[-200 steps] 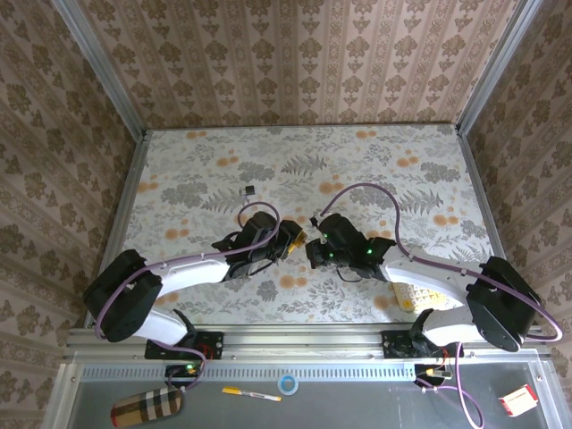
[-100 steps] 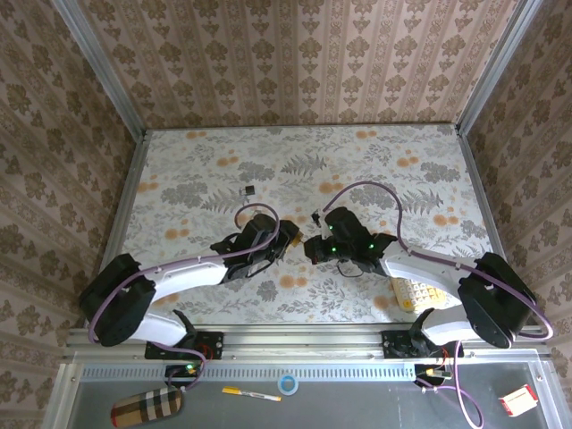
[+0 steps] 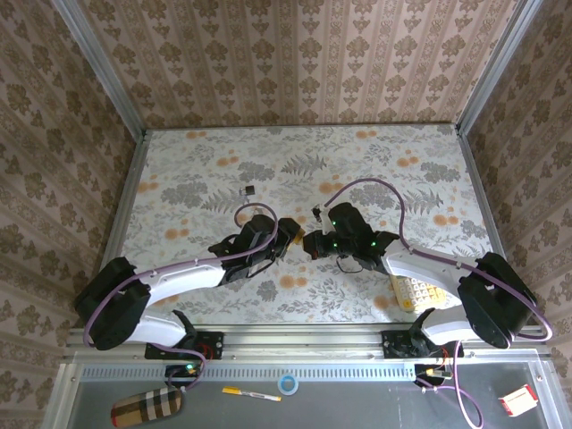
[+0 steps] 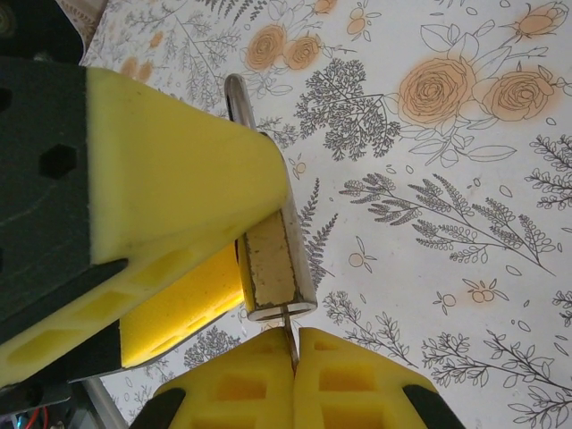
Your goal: Unlock with the key
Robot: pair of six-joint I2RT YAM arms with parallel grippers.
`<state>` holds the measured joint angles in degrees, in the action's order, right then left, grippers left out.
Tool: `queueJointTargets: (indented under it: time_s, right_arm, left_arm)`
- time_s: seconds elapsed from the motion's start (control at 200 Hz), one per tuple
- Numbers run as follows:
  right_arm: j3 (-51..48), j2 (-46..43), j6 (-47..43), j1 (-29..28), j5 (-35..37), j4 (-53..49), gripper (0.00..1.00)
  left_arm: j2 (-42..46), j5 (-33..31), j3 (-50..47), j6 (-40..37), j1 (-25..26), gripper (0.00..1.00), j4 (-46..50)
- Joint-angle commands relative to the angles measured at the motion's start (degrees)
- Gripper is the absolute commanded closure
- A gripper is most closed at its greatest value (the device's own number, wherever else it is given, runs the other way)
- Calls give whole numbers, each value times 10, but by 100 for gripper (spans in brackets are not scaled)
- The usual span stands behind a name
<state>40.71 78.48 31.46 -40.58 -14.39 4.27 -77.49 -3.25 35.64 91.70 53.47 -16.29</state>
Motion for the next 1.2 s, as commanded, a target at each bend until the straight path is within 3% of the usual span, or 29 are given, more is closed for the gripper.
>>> queueJointTargets:
  time_s: [0.0, 0.125, 0.555, 0.775, 0.915, 0.99, 1.195]
  right_arm:
    - [46, 5, -18, -8, 6, 82, 100]
    - [44, 7, 15, 7, -23, 104, 100]
    - [31, -18, 185, 60, -172, 203, 100]
    - [28, -14, 221, 60, -185, 230, 100]
    - [32, -24, 209, 60, -179, 182, 100]
    - [41, -38, 174, 60, -163, 110, 88]
    - [66, -97, 91, 61, -105, -88, 42]
  left_arm:
    - [16, 110, 9, -7, 44, 100, -59]
    - [19, 97, -18, -5, 44, 100, -113]
    - [107, 55, -50, -125, 1, 100, -124]
    - [127, 54, -58, -134, -6, 100, -126]
    - [138, 57, -60, -139, -12, 100, -109]
    - [148, 63, -59, -146, -19, 100, -85]
    - [188, 76, -38, -208, -46, 100, 50]
